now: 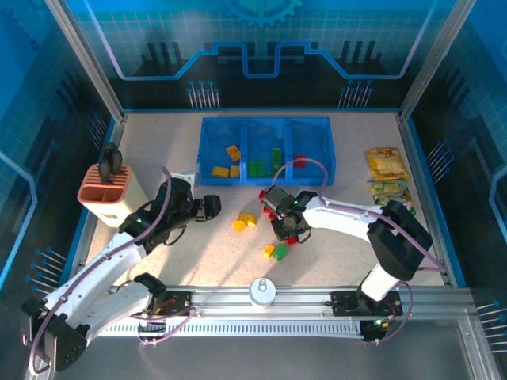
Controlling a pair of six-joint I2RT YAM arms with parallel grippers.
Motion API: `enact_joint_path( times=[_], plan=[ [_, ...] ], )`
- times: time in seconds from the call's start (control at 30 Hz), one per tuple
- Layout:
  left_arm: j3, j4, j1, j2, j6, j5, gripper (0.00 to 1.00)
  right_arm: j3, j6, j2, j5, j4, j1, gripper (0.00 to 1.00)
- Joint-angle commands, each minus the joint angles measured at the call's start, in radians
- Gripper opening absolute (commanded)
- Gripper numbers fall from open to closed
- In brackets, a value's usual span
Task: Sort the legos into containers by color
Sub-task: Place the lego in the container.
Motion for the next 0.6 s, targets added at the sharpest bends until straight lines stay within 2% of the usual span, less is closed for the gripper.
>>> enact_joint_path(
  times=[0.0,0.1,0.27,0.37,0.57],
  plan=[
    [-0.037,0.032,-0.044,0.028,-0.004,-0.037,0.76,0.083,-0.04,-0.085,0.073,-0.087,-0.02,0.36],
    [-0.067,0.059,-0.107,0.059,-0.028,-0.053,0.76,0.15,-0.083,-0.12,0.076,-0.117,-0.103,0.36],
    [-0.098,0.077,-0.211,0.104,-0.077,-0.098,0.75,0.299,-0.131,-0.109,-0.035,-0.09,-0.242,0.34],
    [-0.125,0.089,-0.264,0.114,-0.114,-0.116,0.75,0.46,-0.158,-0.013,-0.076,-0.108,-0.251,0.34],
    [-0.173,0.075,-0.363,0.094,-0.174,-0.156,0.75,0.814,-0.153,0.271,-0.215,-0.086,-0.237,0.34]
  ],
)
